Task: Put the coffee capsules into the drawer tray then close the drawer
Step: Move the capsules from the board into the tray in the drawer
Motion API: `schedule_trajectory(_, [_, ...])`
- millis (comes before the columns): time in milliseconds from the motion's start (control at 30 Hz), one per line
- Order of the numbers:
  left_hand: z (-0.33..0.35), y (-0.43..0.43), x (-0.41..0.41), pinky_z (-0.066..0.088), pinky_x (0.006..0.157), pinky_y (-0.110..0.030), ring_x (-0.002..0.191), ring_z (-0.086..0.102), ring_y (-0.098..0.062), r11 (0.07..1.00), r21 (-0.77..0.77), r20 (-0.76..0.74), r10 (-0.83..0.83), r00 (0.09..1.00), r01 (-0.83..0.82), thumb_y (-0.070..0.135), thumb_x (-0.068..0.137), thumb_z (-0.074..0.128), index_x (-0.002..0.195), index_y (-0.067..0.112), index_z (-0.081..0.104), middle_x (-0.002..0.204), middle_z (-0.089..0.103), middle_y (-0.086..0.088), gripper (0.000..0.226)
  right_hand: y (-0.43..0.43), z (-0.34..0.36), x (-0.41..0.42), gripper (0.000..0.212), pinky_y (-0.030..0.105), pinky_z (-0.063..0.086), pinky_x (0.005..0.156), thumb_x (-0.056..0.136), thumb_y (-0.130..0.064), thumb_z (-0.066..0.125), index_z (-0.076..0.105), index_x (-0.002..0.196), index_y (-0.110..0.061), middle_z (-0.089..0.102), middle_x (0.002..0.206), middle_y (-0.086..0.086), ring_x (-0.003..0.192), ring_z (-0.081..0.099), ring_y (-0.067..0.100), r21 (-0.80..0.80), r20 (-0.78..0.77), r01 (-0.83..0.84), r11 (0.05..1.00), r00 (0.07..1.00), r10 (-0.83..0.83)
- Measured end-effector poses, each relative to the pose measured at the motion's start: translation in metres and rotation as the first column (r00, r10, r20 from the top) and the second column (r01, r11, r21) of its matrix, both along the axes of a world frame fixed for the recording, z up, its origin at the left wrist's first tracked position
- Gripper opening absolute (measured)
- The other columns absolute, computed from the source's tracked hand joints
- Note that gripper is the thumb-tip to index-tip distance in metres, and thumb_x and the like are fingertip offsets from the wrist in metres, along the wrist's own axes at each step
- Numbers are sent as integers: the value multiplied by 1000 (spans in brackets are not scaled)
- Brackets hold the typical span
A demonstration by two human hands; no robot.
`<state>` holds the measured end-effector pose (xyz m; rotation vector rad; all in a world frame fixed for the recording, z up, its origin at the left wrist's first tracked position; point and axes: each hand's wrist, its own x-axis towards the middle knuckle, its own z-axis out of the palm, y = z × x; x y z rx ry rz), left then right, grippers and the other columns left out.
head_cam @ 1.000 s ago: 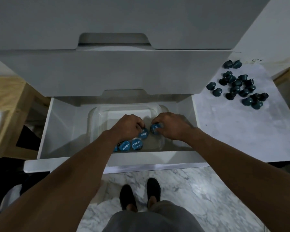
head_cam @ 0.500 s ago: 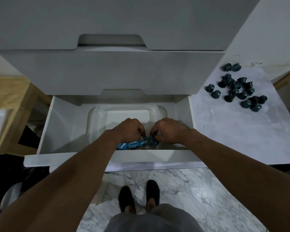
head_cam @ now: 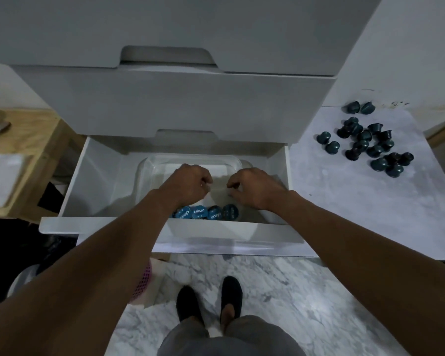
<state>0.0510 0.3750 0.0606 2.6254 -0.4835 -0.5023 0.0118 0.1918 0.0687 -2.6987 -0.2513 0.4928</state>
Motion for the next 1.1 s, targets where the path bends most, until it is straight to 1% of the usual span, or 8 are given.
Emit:
schedule_trajectory(100, [14,5,-4,50,93,-37,102,62,-23,996,25,152,79,985,-84,24,86,63,113,13,65,114,67,-8,29,2,12,1,30,31,45,84,92,-29,54,64,117,-15,64,118,7,102,59,23,-28,143,41,999,989,-36])
schedule_trajectory(167, [24,7,-11,48,90,-37,105,59,-26,992,60,262,89,961,-109,26,88,60,117,14,62,117,63,-9,32,3,21,-3,32,31,44,81,93,-29,53,61,119,-12,63,120,9,104,59,26,-37,219,93,995,972,-82])
schedule_trajectory(300, [45,10,-28,47,84,-38,107,55,-30,989,86,435,73,897,-122,24,90,54,122,10,56,119,57,-12,35,4,38,-20,37,37,42,95,92,-29,52,57,121,-6,58,124,16,117,50,31,-55,331,171,984,933,-144])
schedule_trajectory(400, [63,13,-45,47,83,-41,103,55,-33,996,45,555,42,831,-80,20,88,55,117,5,56,114,58,-16,33,2,54,-41,37,42,44,97,90,-27,52,57,117,-2,57,120,18,114,49,35,-35,413,241,970,887,-206])
schedule_trajectory(533, [88,10,-76,46,89,-42,103,57,-37,999,-4,664,-28,747,42,15,83,57,117,3,57,112,61,-18,37,-1,77,-82,36,46,47,90,87,-23,53,55,117,-3,58,114,16,108,50,35,-27,497,344,938,819,-286])
schedule_trajectory(700, [111,-12,-113,42,95,-41,109,53,-34,989,-22,693,-92,715,149,19,88,53,126,4,51,123,56,-16,41,-19,97,-140,45,42,41,97,91,-26,52,49,130,-5,54,128,16,120,46,34,-43,527,431,902,777,-346])
schedule_trajectory(867, [122,-57,-145,44,89,-41,105,54,-36,963,-15,697,-182,694,267,18,87,54,121,2,55,119,58,-19,37,-56,108,-187,41,41,43,93,91,-30,53,52,124,-6,55,125,15,116,48,33,-48,551,519,853,726,-411])
schedule_trajectory(1100, [127,-139,-172,46,84,-40,103,56,-31,934,-8,707,-247,663,357,20,88,53,119,5,55,117,59,-13,34,-132,110,-231,39,39,44,90,91,-33,54,53,121,-10,56,124,12,114,49,31,-11,564,612,791,657,-500])
